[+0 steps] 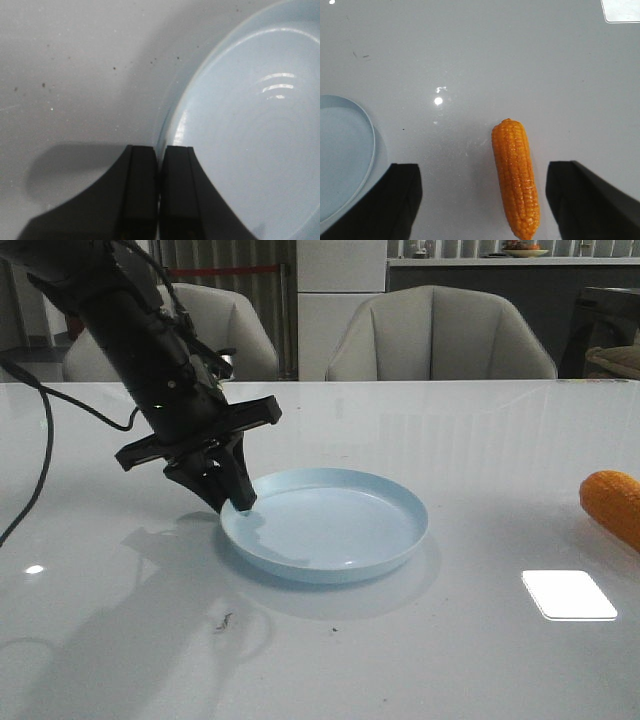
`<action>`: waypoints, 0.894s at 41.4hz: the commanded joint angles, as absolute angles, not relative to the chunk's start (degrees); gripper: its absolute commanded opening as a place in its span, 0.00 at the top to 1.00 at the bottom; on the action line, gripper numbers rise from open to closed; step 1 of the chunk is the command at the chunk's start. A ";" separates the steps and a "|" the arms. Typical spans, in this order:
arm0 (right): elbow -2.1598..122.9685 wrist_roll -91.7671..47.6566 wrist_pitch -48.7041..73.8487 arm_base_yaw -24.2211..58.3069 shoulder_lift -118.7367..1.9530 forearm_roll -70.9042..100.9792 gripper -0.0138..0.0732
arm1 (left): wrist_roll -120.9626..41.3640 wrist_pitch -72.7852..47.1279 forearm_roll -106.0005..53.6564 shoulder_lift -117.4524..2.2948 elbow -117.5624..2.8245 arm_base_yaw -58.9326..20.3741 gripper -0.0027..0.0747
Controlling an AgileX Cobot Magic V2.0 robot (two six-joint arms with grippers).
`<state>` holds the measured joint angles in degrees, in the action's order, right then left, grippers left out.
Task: Place corn on plate with both arms
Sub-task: 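Push the light blue plate with the left gripper toward the table center, then lift the left gripper away from the plate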
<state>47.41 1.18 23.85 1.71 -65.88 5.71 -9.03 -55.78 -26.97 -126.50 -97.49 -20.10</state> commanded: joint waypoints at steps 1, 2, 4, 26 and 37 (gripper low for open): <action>49.35 0.98 20.22 1.67 -64.77 5.89 0.14 | -9.33 -56.41 -28.60 -122.85 -99.35 -19.92 0.83; 49.35 0.98 20.22 1.67 -64.77 5.89 0.14 | -9.33 -56.76 -28.60 -122.85 -99.35 -19.92 0.83; 49.35 0.98 20.22 1.67 -64.77 5.89 0.14 | -9.33 -57.63 -27.83 -122.85 -99.95 -19.92 0.80; 49.35 0.98 21.24 1.67 -64.77 5.89 0.14 | -10.77 -70.35 -17.82 -122.85 -121.11 -19.92 0.28; 49.35 0.98 22.36 1.67 -64.77 5.84 0.14 | -10.58 -69.76 -3.86 -117.11 -127.26 -19.23 0.28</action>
<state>47.41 1.18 25.52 1.71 -65.88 5.71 -10.73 -70.74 -8.19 -123.93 -124.84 -19.87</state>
